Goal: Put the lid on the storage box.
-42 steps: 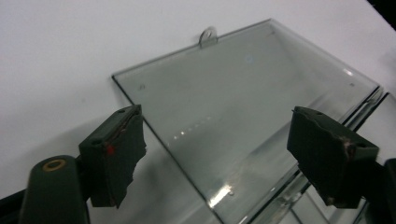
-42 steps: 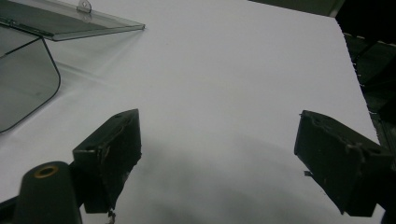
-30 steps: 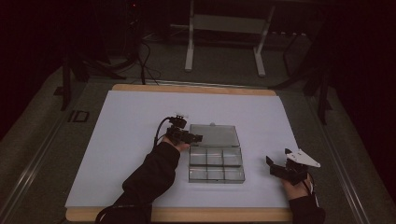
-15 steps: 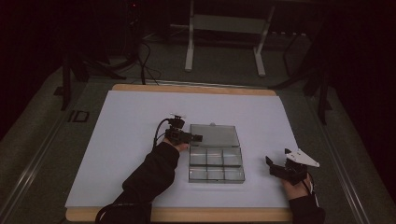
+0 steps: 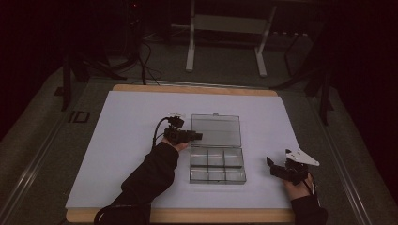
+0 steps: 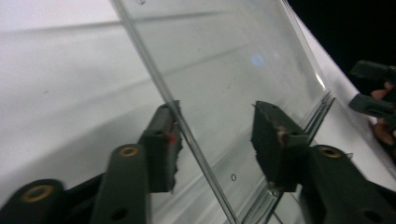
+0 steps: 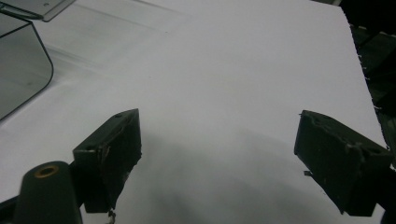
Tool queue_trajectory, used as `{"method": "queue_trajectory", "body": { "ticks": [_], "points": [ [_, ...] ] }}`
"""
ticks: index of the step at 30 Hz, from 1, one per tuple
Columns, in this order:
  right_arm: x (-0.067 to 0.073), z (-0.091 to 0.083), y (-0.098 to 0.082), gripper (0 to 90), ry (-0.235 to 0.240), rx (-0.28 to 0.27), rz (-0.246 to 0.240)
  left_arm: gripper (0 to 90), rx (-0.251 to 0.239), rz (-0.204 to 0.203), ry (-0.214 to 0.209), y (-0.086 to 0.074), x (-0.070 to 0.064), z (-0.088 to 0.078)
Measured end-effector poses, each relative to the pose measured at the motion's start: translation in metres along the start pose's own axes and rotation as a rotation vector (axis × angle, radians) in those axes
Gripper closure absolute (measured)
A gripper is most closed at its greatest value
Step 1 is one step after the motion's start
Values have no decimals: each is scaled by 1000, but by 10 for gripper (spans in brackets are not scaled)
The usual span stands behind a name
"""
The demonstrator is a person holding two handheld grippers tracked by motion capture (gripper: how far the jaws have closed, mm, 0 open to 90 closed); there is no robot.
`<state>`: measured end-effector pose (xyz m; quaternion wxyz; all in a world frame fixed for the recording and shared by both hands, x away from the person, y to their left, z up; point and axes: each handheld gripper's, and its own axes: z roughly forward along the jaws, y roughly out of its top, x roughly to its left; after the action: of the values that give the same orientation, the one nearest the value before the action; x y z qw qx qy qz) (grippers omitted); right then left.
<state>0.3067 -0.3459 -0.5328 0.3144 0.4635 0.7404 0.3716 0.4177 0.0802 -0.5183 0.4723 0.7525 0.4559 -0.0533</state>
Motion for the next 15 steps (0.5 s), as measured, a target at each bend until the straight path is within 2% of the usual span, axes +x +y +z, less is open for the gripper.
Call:
{"method": "queue_trajectory", "body": {
  "ticks": [2, 6, 12, 13, 15],
  "points": [
    [0, 0, 1, 147, -7, 6, 6, 601, -9, 14, -2, 0, -1, -3],
    [-4, -2, 4, 159, 4, -3, 47, 637, -15, 43, 1, 1, -3, -7],
    [-4, -11, 23, 159, 30, -37, 49, 705, -37, 61, -10, 0, -5, -13],
    [-1, -14, 33, 164, 39, -56, 32, 719, -42, 76, -14, 0, -6, -16],
    [2, -14, 42, 165, 49, -62, 17, 729, -45, 96, -13, 0, -7, -18]
  ]
}}
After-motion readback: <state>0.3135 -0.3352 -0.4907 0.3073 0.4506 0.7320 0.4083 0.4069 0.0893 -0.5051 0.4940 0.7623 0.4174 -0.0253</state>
